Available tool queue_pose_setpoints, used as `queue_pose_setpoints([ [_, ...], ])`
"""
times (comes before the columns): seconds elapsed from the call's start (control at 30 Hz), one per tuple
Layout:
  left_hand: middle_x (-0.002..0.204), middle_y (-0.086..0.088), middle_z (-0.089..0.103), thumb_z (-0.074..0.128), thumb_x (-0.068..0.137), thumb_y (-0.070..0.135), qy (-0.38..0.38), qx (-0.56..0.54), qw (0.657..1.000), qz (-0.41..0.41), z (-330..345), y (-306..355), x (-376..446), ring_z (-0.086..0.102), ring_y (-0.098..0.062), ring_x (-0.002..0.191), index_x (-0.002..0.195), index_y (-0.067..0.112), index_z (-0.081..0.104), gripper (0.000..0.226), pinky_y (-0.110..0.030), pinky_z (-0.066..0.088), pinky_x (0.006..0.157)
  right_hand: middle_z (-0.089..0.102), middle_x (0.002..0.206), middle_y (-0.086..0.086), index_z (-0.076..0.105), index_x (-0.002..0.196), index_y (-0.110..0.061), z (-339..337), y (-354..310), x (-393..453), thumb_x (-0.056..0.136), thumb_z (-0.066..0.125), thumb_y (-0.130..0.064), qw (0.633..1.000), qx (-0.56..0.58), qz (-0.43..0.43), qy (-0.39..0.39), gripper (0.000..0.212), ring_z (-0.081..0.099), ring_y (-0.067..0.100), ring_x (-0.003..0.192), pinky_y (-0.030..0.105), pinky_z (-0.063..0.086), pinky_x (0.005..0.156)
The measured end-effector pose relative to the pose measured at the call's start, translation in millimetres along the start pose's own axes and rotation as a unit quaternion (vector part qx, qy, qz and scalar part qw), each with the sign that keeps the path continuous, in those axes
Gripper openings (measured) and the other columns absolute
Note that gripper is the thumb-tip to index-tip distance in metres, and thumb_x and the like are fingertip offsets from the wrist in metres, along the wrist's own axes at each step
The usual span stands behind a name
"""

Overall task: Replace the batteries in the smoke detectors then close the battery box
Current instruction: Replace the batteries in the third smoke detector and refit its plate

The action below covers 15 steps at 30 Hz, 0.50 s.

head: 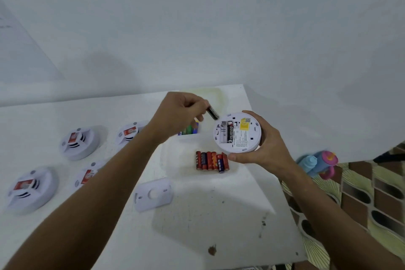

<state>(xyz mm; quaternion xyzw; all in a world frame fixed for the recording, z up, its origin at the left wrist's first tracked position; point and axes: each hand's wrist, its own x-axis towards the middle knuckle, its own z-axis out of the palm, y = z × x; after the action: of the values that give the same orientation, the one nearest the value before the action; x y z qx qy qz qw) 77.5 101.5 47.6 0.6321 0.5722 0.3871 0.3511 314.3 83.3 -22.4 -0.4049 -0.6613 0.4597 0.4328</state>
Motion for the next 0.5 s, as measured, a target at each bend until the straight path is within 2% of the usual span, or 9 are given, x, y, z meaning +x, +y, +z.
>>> queue_pose_setpoints([
  [0.03,0.069,-0.008,0.070,0.062,0.092,0.023,0.013,0.017,1.000,-0.012,1,-4,10,0.063,-0.021,0.059,0.081,0.013,0.075,0.020,-0.035,0.057,0.060,0.068,0.118,-0.016,0.055,0.126,-0.035,-4,2,1,0.044,0.097,-0.026,1.000,0.001,0.003,0.001,0.092,0.062,0.007,0.114,0.017,0.051,0.088],
  [0.1,0.066,-0.012,0.067,0.058,0.094,0.027,0.003,0.132,0.991,-0.022,2,-18,28,0.059,-0.021,0.053,0.073,0.007,0.069,0.032,-0.036,0.054,0.059,0.067,0.118,-0.016,0.054,0.127,-0.036,-9,5,2,0.043,0.095,-0.033,1.000,0.000,0.009,0.001,0.093,0.061,0.007,0.115,0.016,0.051,0.088],
  [0.17,0.059,-0.020,0.055,0.052,0.097,0.029,-0.047,0.255,0.965,-0.040,3,-33,41,0.047,-0.024,0.051,0.064,-0.003,0.055,0.046,-0.031,0.042,0.053,0.067,0.117,-0.018,0.054,0.126,-0.037,-14,7,2,0.042,0.094,-0.035,1.000,0.000,0.013,-0.002,0.093,0.061,0.006,0.113,0.015,0.051,0.087],
  [0.23,0.054,-0.015,0.039,0.048,0.100,0.030,-0.105,0.322,0.939,-0.062,7,-45,49,0.038,-0.022,0.053,0.059,0.003,0.040,0.049,-0.028,0.031,0.051,0.067,0.117,-0.019,0.053,0.126,-0.037,-16,9,2,0.044,0.094,-0.034,1.000,-0.004,0.014,-0.008,0.092,0.061,0.005,0.114,0.015,0.051,0.087],
  [0.37,0.056,-0.008,0.044,0.045,0.101,0.028,-0.164,0.379,0.905,-0.099,15,-58,57,0.042,-0.022,0.053,0.059,0.007,0.040,0.047,-0.029,0.036,0.056,0.067,0.117,-0.021,0.052,0.127,-0.035,-15,12,1,0.049,0.095,-0.017,1.000,-0.008,0.009,-0.019,0.091,0.061,0.003,0.113,0.013,0.051,0.086],
  [0.5,0.060,-0.009,0.052,0.044,0.101,0.023,-0.159,0.421,0.888,-0.095,20,-65,60,0.052,-0.025,0.061,0.059,0.007,0.045,0.045,-0.032,0.044,0.062,0.067,0.117,-0.019,0.053,0.127,-0.034,-11,12,0,0.050,0.094,-0.011,1.000,-0.004,0.002,-0.025,0.090,0.061,0.004,0.113,0.013,0.051,0.084],
])
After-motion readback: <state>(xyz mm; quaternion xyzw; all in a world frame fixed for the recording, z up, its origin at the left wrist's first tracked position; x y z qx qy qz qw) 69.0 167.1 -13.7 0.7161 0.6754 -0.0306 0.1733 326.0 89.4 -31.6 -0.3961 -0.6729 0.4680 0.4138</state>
